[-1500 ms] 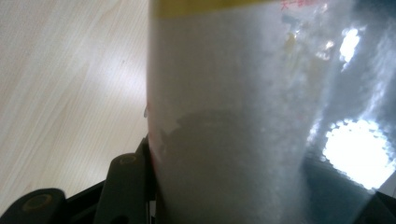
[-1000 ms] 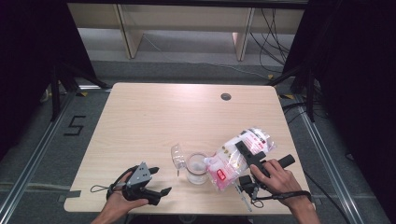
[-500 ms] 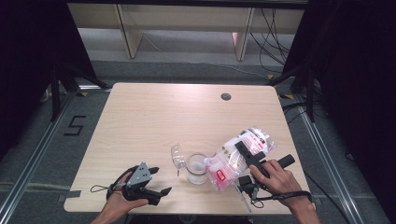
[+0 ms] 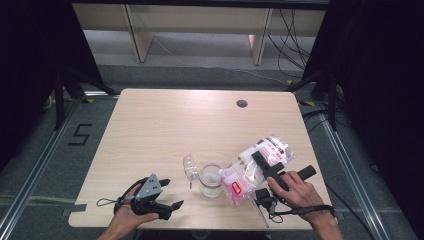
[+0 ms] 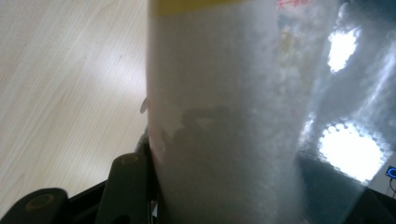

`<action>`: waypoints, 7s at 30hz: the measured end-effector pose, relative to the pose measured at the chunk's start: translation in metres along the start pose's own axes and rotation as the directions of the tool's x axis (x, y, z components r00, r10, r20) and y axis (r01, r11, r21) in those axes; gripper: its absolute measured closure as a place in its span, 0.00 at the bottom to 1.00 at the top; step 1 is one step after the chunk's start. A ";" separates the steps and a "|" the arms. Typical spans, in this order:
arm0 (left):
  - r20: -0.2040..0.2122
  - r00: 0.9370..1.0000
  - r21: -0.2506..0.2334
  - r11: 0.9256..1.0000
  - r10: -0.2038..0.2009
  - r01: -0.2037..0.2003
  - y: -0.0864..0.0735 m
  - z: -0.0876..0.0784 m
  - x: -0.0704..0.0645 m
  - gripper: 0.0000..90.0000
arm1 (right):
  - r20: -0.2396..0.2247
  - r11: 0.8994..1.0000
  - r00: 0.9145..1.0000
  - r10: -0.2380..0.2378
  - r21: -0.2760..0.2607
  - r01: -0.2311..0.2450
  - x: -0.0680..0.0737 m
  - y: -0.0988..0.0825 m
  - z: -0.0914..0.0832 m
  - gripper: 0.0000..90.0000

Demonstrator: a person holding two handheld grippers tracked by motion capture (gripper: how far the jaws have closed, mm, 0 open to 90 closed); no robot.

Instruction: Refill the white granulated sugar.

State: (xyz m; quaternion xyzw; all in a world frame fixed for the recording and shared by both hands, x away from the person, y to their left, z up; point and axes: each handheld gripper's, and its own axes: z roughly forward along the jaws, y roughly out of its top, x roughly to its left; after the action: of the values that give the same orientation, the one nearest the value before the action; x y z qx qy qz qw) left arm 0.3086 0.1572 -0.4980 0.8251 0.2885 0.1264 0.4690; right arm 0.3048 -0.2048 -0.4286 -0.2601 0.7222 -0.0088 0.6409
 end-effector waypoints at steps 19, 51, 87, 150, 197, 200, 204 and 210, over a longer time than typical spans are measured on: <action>0.000 1.000 -0.002 1.000 -0.002 0.002 0.000 0.001 0.000 0.17 | 0.003 1.000 1.000 -0.007 -0.008 0.007 -0.001 0.000 0.000 0.59; -0.001 1.000 -0.004 1.000 0.000 0.000 0.000 0.000 0.000 0.17 | 0.006 1.000 1.000 0.006 -0.014 -0.006 -0.001 -0.001 -0.001 0.62; -0.008 1.000 0.004 1.000 0.006 -0.006 0.000 -0.001 0.001 0.17 | -0.014 0.999 1.000 0.011 -0.037 -0.011 -0.004 -0.002 0.000 0.64; -0.008 1.000 0.008 1.000 0.011 -0.011 0.001 -0.001 0.001 0.17 | -0.021 1.000 1.000 -0.016 -0.027 0.016 -0.006 0.000 -0.003 0.66; -0.006 1.000 0.002 1.000 0.002 -0.002 0.001 -0.001 0.000 0.17 | -0.044 0.998 0.999 0.004 -0.063 -0.007 -0.006 -0.001 0.000 0.70; -0.004 1.000 -0.004 1.000 -0.004 0.004 0.001 -0.001 0.000 0.17 | -0.045 0.998 0.998 0.035 -0.053 -0.037 -0.004 -0.002 -0.001 0.70; -0.006 1.000 0.002 1.000 0.002 -0.002 0.001 -0.001 0.000 0.17 | -0.056 0.998 0.997 0.046 -0.047 -0.048 -0.005 -0.003 -0.002 0.70; -0.005 1.000 -0.004 1.000 -0.005 0.005 0.001 -0.001 0.000 0.17 | -0.034 0.997 0.999 0.021 -0.070 -0.023 -0.007 -0.003 -0.001 0.70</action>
State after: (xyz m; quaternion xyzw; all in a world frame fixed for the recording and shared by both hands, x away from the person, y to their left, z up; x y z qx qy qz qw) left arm 0.3081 0.1574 -0.4971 0.8230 0.2916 0.1278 0.4704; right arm 0.3054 -0.2054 -0.4207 -0.2745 0.7355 0.0194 0.6191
